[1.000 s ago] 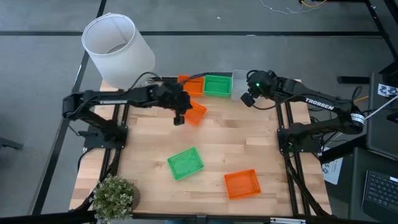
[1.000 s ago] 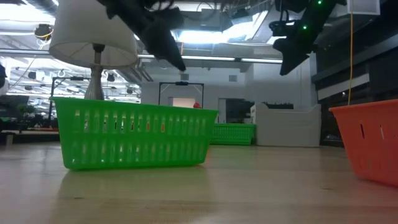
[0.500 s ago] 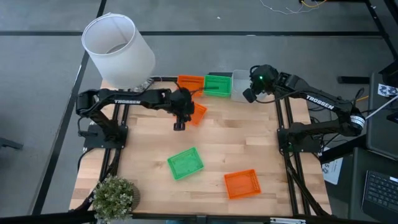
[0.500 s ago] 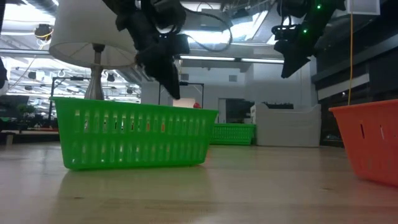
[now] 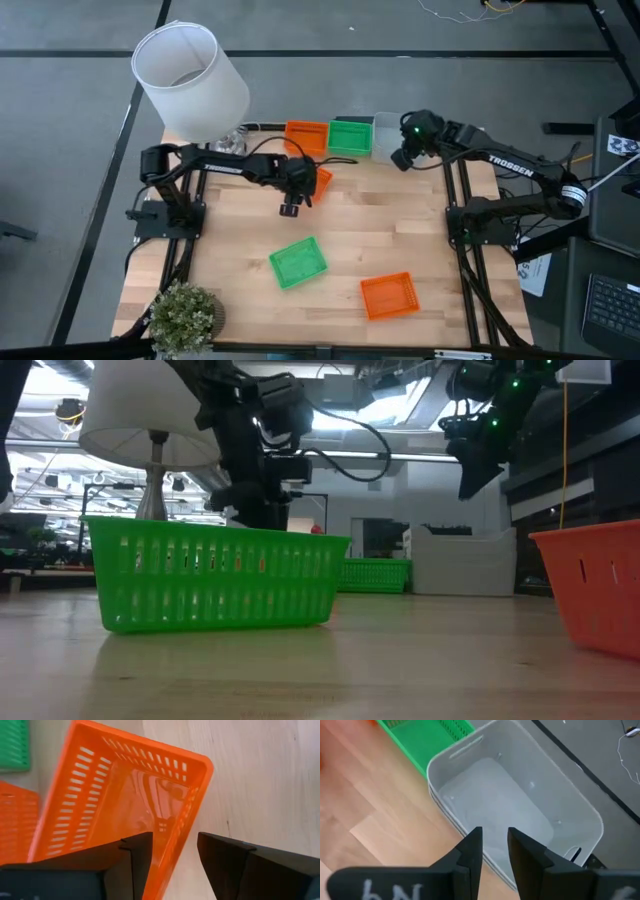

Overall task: Stack baskets by color
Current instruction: Stack the middle orange bin on the top orange bin

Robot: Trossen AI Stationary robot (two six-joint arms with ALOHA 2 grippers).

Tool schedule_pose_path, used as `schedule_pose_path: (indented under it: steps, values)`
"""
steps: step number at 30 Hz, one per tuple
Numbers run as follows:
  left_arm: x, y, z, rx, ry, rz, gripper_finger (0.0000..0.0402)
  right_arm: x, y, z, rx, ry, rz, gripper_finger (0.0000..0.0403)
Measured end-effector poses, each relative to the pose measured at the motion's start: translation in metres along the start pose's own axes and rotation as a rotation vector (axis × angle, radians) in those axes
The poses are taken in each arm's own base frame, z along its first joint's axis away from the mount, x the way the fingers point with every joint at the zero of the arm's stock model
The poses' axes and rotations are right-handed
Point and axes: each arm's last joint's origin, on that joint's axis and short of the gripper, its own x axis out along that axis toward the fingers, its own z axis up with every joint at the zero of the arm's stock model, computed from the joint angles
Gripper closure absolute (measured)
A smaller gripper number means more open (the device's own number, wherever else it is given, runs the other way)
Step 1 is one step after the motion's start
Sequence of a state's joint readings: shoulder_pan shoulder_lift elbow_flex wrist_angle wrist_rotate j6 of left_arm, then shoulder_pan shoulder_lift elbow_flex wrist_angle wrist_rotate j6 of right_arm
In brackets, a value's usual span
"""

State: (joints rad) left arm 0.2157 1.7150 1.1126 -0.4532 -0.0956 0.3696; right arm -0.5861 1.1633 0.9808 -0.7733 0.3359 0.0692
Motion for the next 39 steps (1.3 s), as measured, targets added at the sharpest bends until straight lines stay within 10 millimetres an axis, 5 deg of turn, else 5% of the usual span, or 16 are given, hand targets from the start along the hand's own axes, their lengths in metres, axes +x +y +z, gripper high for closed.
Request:
schedule_pose_path:
  steps: [9,13,16,24,34,39]
  values:
    - [0.026,-0.002,-0.005,0.007,0.075,0.041,0.0264,0.004,0.001,-0.004,0.000,0.004,0.000,0.0311]
    - [0.023,-0.003,-0.003,0.008,0.088,0.083,0.0346,0.004,0.001,-0.004,-0.004,0.006,0.000,0.0311]
    - [0.002,0.004,0.008,-0.044,0.055,0.114,0.0390,0.004,0.001,-0.004,-0.005,0.006,0.000,0.0311]
    - [-0.053,0.048,0.037,0.002,0.111,0.336,0.0400,0.004,0.001,-0.004,-0.006,0.006,0.000,0.0311]
    - [-0.025,0.125,-0.001,-0.056,0.135,0.282,0.0401,0.004,0.001,-0.004,-0.027,0.006,0.000,0.0311]
    - [-0.010,0.135,-0.001,-0.028,0.080,0.280,0.0401,0.004,0.001,-0.003,-0.026,0.002,0.001,0.0311]
